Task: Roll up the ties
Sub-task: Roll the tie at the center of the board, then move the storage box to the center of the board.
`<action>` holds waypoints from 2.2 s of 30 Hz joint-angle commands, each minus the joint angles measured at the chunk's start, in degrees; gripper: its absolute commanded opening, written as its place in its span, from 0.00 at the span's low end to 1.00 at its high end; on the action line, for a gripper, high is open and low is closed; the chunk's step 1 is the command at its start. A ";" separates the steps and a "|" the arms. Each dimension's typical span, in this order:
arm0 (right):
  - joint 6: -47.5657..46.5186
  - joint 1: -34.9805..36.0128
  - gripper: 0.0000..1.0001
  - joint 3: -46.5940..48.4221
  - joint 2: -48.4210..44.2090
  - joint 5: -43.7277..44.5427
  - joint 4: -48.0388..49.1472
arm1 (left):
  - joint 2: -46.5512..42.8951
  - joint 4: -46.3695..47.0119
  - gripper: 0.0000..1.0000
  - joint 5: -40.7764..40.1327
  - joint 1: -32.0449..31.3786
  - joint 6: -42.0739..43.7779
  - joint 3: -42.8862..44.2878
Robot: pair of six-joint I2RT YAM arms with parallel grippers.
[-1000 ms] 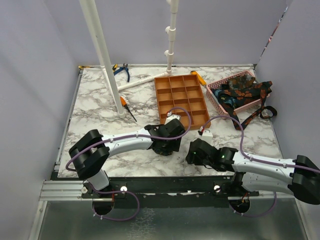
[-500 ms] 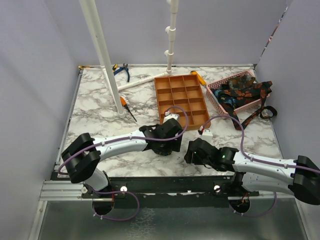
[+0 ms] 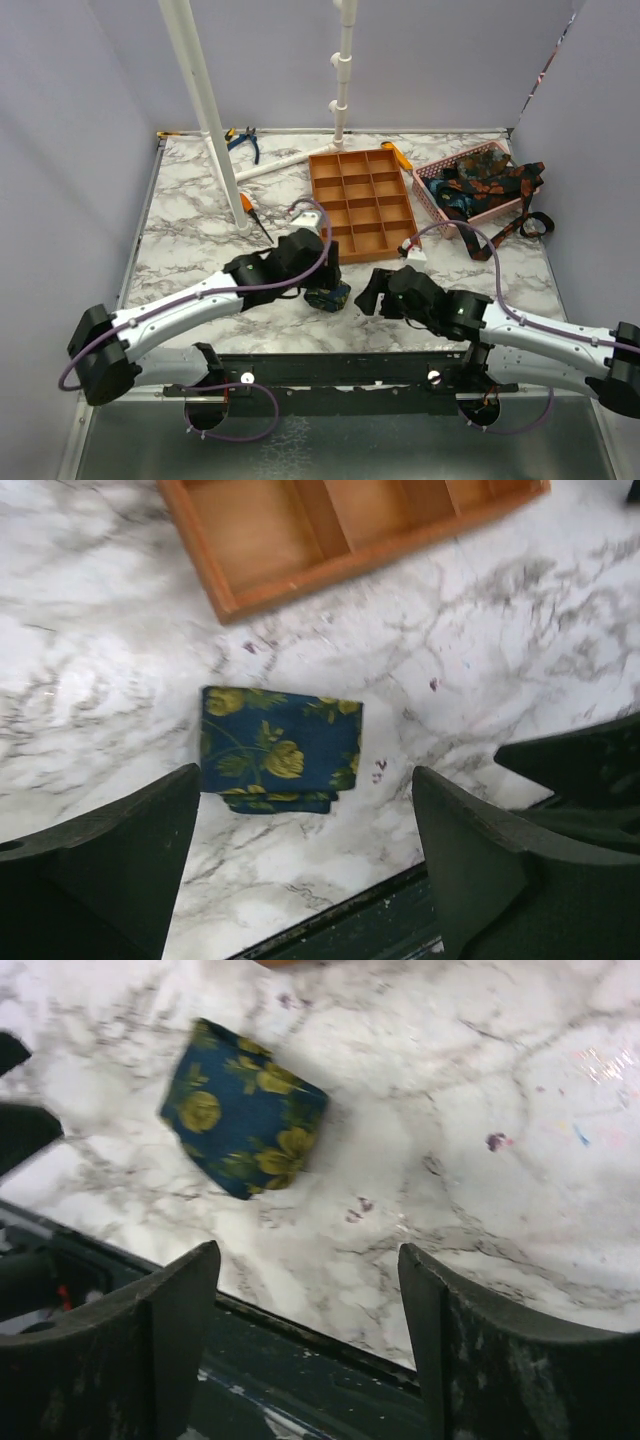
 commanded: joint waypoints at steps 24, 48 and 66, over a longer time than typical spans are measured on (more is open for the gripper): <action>4.25 -30.62 0.86 -24.10 -9.14 -38.84 49.87 | -39.16 34.97 0.96 18.02 20.95 -6.93 -33.19; -4.51 -30.22 0.96 -16.11 -1.91 -39.36 35.45 | -19.86 25.92 0.98 21.28 25.89 -3.49 -24.84; -1.00 -18.28 1.00 -6.15 13.45 -27.83 30.43 | -14.86 29.09 0.93 25.30 27.55 -6.48 -29.18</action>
